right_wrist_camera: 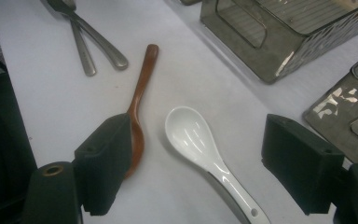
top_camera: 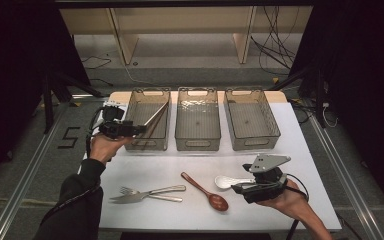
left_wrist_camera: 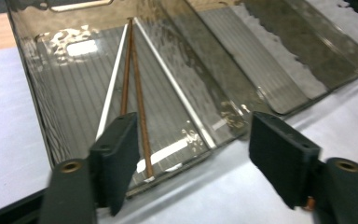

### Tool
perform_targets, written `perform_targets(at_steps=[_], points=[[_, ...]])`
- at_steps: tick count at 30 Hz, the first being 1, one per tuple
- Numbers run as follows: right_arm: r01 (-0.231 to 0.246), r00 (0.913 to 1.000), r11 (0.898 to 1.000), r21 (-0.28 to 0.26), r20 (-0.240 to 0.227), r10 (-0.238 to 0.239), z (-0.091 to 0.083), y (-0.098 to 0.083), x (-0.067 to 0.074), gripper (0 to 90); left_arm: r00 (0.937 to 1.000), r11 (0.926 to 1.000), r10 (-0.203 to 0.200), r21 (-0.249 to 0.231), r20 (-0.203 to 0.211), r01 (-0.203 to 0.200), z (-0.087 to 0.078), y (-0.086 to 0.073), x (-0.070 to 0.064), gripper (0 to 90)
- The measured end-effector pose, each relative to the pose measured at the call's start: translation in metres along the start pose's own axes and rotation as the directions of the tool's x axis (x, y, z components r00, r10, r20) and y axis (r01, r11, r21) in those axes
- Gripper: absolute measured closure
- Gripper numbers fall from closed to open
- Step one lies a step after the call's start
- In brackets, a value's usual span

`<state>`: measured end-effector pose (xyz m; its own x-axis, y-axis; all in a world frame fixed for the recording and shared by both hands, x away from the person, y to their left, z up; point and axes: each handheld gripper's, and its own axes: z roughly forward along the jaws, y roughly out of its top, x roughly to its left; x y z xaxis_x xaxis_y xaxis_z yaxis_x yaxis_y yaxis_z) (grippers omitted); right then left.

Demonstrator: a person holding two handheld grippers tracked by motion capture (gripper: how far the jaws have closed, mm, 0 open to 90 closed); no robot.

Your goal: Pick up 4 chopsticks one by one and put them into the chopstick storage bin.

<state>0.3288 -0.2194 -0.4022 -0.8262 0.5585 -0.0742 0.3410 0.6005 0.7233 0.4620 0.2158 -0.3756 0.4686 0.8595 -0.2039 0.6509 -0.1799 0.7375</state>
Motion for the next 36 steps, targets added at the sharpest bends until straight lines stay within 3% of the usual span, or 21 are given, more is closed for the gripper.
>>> perform_targets(at_steps=[4,10,16,20,27,36], points=[[0.004,1.0,1.0,0.0,0.004,-0.004,-0.001,0.0,-0.001,25.5,0.999,0.9988,0.042,-0.024,0.014,-0.042,-0.009,-0.008,-0.01,25.7],[0.002,1.0,1.0,0.009,0.005,-0.002,-0.001,-0.002,-0.004,25.5,0.9964,0.997,0.053,-0.059,0.066,-0.049,-0.017,-0.025,-0.024,20.4],[-0.013,0.9999,1.0,0.027,0.012,0.012,0.001,-0.005,-0.01,25.5,0.9896,0.9931,0.088,-0.087,0.113,-0.079,-0.023,-0.04,-0.041,16.1],[-0.016,0.9998,0.999,0.043,0.011,0.016,0.004,-0.006,-0.014,25.5,0.9828,0.9885,0.131,-0.093,0.13,-0.12,-0.027,-0.052,-0.051,15.4],[-0.011,0.9999,0.998,0.066,0.01,0.011,0.007,-0.006,-0.021,25.5,0.9789,0.9861,0.12,-0.134,0.165,-0.098,-0.039,-0.067,-0.059,15.5],[0.004,0.9999,0.991,0.135,-0.013,-0.003,0.019,-0.004,-0.038,25.7,0.9737,0.9824,0.139,-0.149,0.181,-0.112,-0.044,-0.076,-0.07,15.3]])
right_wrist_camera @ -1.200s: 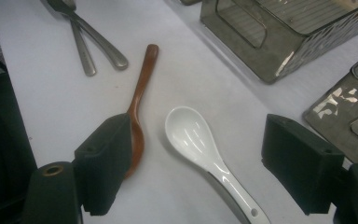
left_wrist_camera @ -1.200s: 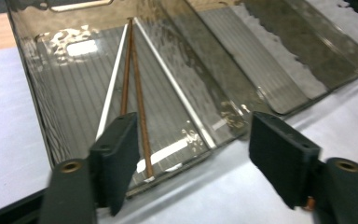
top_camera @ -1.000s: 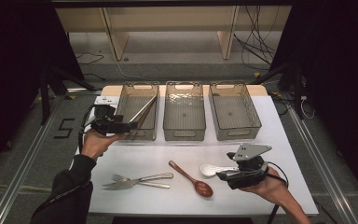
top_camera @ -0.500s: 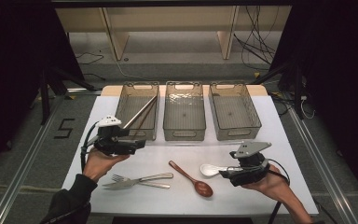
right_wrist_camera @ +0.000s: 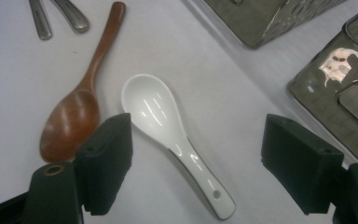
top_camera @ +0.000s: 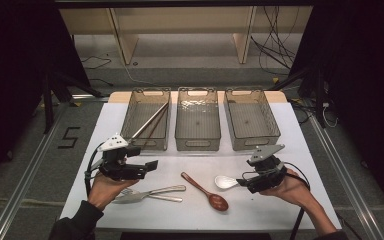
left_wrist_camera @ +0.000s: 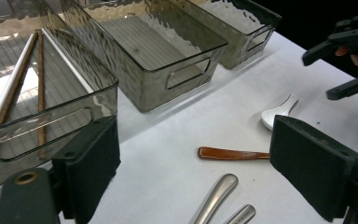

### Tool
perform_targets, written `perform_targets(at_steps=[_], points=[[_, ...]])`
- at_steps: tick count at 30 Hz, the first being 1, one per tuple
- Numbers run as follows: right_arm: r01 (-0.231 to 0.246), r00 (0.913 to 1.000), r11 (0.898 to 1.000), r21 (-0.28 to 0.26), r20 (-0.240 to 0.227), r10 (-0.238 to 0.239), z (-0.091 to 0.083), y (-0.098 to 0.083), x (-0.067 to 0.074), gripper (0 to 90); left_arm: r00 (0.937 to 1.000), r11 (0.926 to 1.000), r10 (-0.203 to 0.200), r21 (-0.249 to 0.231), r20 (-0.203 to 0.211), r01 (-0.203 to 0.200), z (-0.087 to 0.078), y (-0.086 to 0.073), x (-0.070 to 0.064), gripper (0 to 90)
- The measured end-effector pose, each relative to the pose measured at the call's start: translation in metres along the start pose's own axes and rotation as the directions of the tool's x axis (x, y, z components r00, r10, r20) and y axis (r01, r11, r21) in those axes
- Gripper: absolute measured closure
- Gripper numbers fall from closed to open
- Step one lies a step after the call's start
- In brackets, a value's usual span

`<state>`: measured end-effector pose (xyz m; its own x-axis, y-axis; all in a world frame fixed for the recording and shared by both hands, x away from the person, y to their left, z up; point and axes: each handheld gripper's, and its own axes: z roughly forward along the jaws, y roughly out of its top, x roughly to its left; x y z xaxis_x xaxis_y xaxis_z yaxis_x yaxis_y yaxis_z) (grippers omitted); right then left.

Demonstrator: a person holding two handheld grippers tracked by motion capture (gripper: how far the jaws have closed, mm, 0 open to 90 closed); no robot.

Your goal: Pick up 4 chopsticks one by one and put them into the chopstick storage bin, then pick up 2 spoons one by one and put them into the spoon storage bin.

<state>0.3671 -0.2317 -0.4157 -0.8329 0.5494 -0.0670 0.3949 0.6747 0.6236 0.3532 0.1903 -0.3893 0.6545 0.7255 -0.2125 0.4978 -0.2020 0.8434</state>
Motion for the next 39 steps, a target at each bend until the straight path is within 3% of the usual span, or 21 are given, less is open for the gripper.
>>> perform_targets(at_steps=[6,13,22,27,39], points=[[0.019,0.9996,0.999,0.05,-0.022,-0.018,0.008,0.003,-0.011,25.7,0.9999,0.9998,0.011,-0.015,0.006,-0.011,-0.004,-0.002,-0.003,15.2],[0.076,0.997,0.99,0.12,-0.024,-0.074,0.01,0.006,-0.016,26.0,0.9998,0.9996,0.022,-0.018,-0.003,-0.022,-0.006,-0.004,-0.006,15.2],[0.133,0.9908,0.968,0.213,-0.051,-0.125,0.02,0.007,-0.015,28.2,0.9984,0.9985,0.052,-0.012,-0.022,-0.053,-0.009,-0.009,-0.008,15.2],[0.178,0.9836,0.949,0.259,-0.078,-0.163,0.029,0.009,-0.011,30.8,0.9984,0.998,0.054,-0.031,-0.019,-0.054,-0.015,-0.011,-0.009,15.2],[0.195,0.9793,0.928,0.319,-0.118,-0.165,0.042,0.007,-0.012,44.8,0.9984,0.9981,0.055,-0.027,-0.009,-0.055,-0.014,-0.014,-0.008,15.2]])
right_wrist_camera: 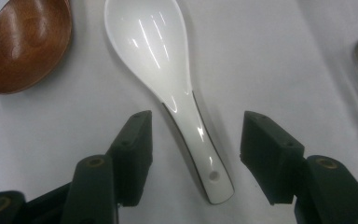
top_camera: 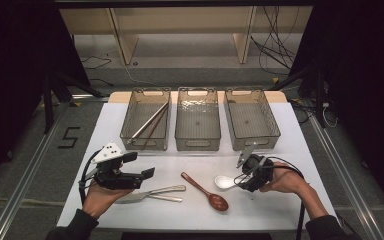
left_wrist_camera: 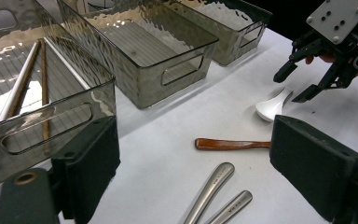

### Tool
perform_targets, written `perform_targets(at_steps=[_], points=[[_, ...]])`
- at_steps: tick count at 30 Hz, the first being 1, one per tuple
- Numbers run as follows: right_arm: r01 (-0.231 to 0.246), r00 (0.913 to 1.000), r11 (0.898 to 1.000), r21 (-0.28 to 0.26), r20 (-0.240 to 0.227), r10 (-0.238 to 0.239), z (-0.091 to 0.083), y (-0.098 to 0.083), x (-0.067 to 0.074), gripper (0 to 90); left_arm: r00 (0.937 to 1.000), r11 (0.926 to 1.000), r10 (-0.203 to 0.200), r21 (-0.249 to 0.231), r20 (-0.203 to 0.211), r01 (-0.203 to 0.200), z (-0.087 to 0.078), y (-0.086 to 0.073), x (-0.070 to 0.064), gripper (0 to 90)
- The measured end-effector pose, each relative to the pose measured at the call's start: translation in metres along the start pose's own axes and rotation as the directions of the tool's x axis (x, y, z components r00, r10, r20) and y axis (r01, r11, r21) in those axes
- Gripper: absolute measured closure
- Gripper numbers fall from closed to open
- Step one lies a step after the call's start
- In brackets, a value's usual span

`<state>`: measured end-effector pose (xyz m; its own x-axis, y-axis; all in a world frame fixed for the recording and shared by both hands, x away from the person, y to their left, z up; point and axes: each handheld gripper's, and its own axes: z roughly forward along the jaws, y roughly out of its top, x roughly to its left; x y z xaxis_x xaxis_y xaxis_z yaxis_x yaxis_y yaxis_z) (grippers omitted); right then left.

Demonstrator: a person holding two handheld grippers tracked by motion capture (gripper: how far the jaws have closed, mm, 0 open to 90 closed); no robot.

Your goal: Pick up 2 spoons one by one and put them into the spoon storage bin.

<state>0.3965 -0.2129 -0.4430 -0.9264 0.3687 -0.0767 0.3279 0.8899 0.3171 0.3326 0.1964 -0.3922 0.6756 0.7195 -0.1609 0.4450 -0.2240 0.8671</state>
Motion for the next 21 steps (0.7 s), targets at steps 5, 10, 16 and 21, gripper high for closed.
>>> perform_targets(at_steps=[5,10,16,21], points=[[-0.005,1.0,1.0,0.022,-0.004,0.005,0.006,0.001,-0.003,46.6,0.9997,0.9996,0.023,0.013,0.001,-0.023,0.0,-0.002,-0.002,15.2],[0.034,0.9993,0.998,0.054,-0.014,-0.034,0.014,0.002,0.0,49.6,0.9993,0.9992,0.038,0.01,0.002,-0.038,-0.001,-0.001,-0.004,15.3],[0.031,0.9993,0.998,0.052,-0.021,-0.03,0.015,0.003,0.002,54.4,0.9994,0.9992,0.035,0.02,0.005,-0.035,0.001,-0.003,-0.003,15.2],[0.05,0.9984,0.997,0.058,-0.028,-0.049,0.014,0.003,0.005,63.2,0.9993,0.9991,0.037,0.021,0.002,-0.037,0.001,-0.002,-0.003,15.3]])
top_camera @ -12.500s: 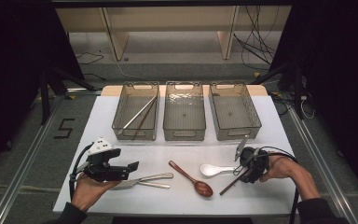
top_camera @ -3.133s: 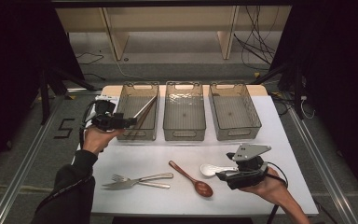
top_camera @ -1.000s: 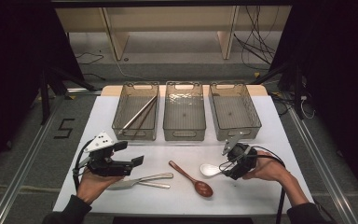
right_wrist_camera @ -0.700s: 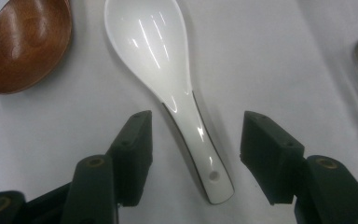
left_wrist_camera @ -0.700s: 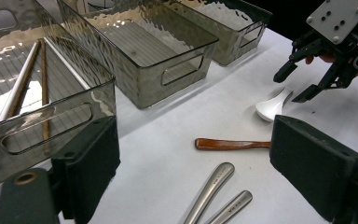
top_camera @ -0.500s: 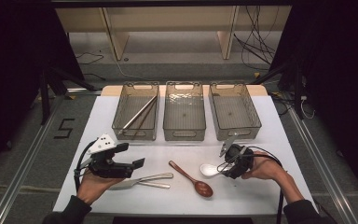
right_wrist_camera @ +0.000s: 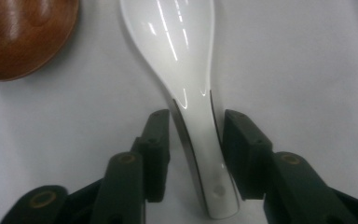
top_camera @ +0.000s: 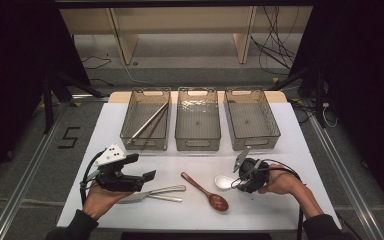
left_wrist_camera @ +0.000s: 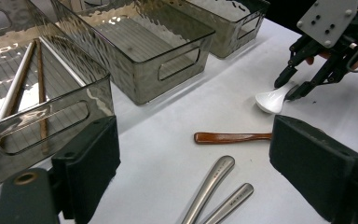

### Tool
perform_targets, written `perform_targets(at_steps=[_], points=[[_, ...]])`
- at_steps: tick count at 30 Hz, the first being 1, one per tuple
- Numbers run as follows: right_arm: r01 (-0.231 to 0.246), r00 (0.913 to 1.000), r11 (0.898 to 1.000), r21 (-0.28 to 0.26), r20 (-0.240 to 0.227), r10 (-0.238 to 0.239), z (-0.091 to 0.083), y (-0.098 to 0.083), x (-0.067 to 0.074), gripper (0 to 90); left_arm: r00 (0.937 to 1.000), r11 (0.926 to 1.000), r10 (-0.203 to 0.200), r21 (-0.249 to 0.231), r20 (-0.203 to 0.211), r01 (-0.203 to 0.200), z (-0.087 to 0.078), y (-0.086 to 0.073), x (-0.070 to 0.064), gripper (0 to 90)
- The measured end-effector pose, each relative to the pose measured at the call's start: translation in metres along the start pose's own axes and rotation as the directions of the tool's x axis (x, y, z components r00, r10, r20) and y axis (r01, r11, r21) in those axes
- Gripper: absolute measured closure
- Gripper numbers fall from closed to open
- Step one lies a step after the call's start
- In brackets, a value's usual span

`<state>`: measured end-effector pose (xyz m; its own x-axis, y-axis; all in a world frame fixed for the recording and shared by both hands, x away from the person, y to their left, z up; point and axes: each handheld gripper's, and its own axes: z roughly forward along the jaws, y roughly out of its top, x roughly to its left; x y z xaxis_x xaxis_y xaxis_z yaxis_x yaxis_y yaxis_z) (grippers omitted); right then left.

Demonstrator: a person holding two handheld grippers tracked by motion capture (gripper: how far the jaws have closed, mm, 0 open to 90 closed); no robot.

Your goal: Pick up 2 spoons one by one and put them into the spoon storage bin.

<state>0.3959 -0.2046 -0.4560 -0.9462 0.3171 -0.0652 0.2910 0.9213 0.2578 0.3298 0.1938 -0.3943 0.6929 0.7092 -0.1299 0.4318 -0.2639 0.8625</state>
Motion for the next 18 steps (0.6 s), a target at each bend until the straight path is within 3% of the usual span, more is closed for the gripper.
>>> perform_targets(at_steps=[5,8,9,13,18], points=[[0.041,0.999,0.999,0.012,-0.015,-0.041,-0.0006,0.0018,0.0044,74.4,1.0,1.0,0.0,-0.006,-0.001,0.0,-0.0007,0.0,0.0001,15.3],[0.04,0.9992,0.999,0.02,-0.007,-0.04,-0.0014,0.0028,0.0077,75.4,1.0,1.0,0.001,-0.007,-0.003,-0.001,-0.0012,-0.0001,0.0004,15.4],[0.064,0.998,0.998,0.011,-0.001,-0.064,-0.0009,0.0023,0.0076,75.6,1.0,1.0,0.001,-0.006,-0.003,-0.001,-0.0011,-0.0001,0.0003,15.4],[0.083,0.9965,0.997,0.008,0.006,-0.083,-0.0015,0.0018,0.0091,76.0,1.0,1.0,0.007,-0.002,-0.004,-0.007,-0.0009,-0.0003,-0.0006,15.5],[0.074,0.9972,0.997,-0.003,0.001,-0.074,-0.0041,0.0013,0.0084,76.1,0.9999,1.0,0.004,-0.006,-0.011,-0.004,-0.0014,-0.0008,-0.0003,15.5]])
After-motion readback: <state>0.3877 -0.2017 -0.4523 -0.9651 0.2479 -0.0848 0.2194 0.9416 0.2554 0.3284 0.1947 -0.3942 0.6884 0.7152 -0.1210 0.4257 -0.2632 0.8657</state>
